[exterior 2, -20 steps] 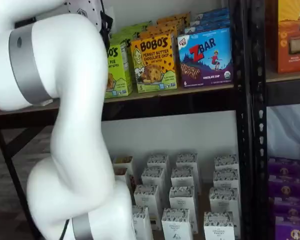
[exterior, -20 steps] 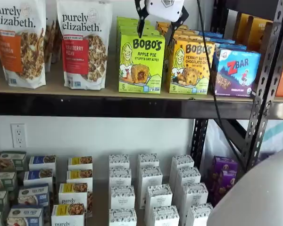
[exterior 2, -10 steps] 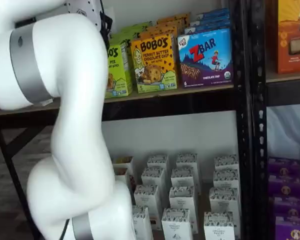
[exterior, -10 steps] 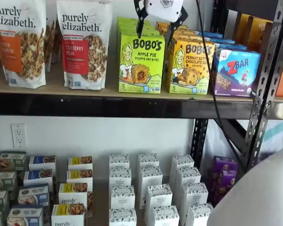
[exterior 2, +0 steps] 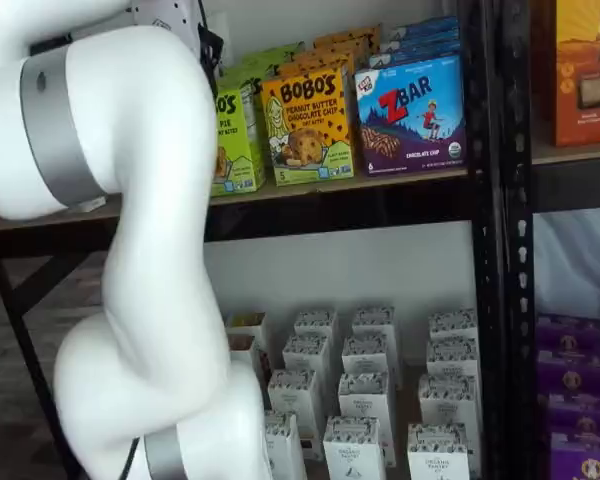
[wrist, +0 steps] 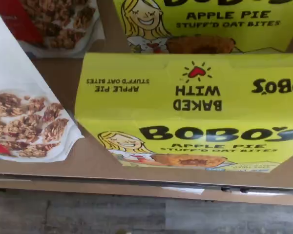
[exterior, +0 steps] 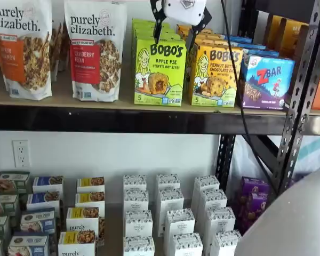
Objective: Pick the green box on the top shelf, the fourth from the left
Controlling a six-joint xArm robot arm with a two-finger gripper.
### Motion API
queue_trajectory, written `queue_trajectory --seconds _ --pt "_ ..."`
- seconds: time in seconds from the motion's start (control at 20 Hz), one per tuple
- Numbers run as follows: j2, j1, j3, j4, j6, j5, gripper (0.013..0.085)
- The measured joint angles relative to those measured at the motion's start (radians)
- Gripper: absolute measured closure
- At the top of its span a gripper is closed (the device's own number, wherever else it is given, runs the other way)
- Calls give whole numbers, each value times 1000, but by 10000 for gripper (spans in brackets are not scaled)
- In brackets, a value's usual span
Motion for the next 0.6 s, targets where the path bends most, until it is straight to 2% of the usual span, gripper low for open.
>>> queue_trajectory --seconds 0.6 --pt "5 12 -2 -1 11 -6 130"
